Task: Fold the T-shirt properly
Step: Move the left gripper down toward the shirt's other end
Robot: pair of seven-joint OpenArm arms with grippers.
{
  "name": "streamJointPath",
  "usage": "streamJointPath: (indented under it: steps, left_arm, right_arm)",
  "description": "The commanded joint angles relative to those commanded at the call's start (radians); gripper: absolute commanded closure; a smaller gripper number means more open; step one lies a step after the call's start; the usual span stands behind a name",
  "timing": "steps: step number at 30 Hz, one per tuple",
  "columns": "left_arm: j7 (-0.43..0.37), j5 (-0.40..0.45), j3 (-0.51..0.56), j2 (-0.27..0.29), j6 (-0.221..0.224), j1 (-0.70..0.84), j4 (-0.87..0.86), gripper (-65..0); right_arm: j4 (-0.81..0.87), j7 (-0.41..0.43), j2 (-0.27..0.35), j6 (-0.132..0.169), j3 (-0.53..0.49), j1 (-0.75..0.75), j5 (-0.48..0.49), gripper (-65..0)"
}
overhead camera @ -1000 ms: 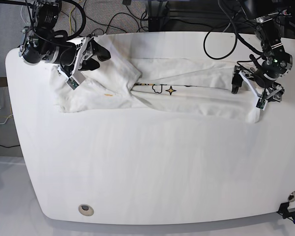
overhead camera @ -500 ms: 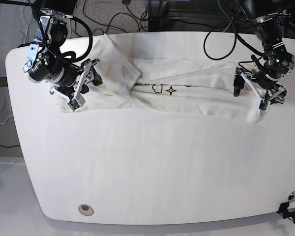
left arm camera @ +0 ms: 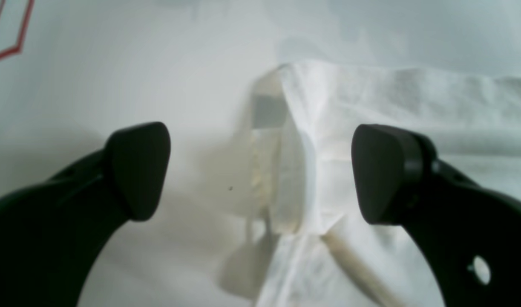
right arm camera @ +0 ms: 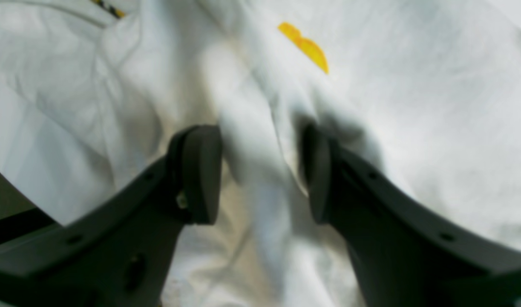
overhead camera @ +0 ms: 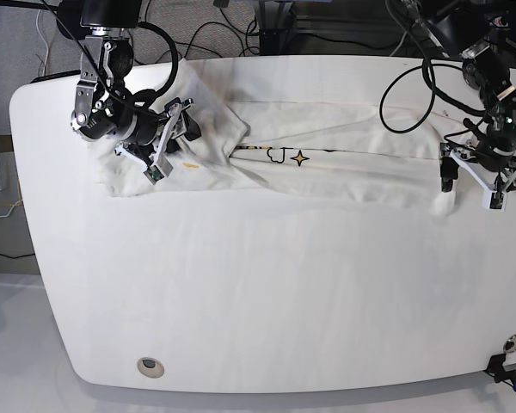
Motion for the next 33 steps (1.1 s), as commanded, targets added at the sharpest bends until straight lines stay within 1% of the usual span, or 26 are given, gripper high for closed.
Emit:
streamJointPath:
  steps: [6,16,25,27,32,33]
  left_arm:
    - [0.002,0.000,-0.002,0.000,0.000,-0.094,-0.180,-65.0]
    - [0.002,-0.002,-0.002,0.006,0.000,-0.170,-0.328,-65.0]
    - [0.002,-0.003,0.008,0.009,0.000,-0.192,-0.339,-65.0]
    - [0.002,-0.003,0.021,0.025,0.000,-0.192,-0.339,-65.0]
    - [0.002,-0.003,0.021,0.029,0.000,-0.193,-0.339,-65.0]
    - [0.002,-0.003,0.021,0.038,0.000,-0.199,-0.339,-65.0]
  right_arm:
    - [0.000,0.000,0.000,0.000,-0.002,0.000,0.000,-29.7]
    - [0.000,0.000,0.000,0.000,-0.002,0.000,0.000,-29.7]
    - [0.000,0.000,0.000,0.000,-0.002,-0.002,0.000,-29.7]
    - [0.000,0.000,0.000,0.000,-0.002,-0.002,0.000,-29.7]
    - [0.000,0.000,0.000,0.000,-0.002,-0.002,0.000,-29.7]
    - [-0.002,0.000,0.000,0.000,-0.002,-0.002,0.000,-29.7]
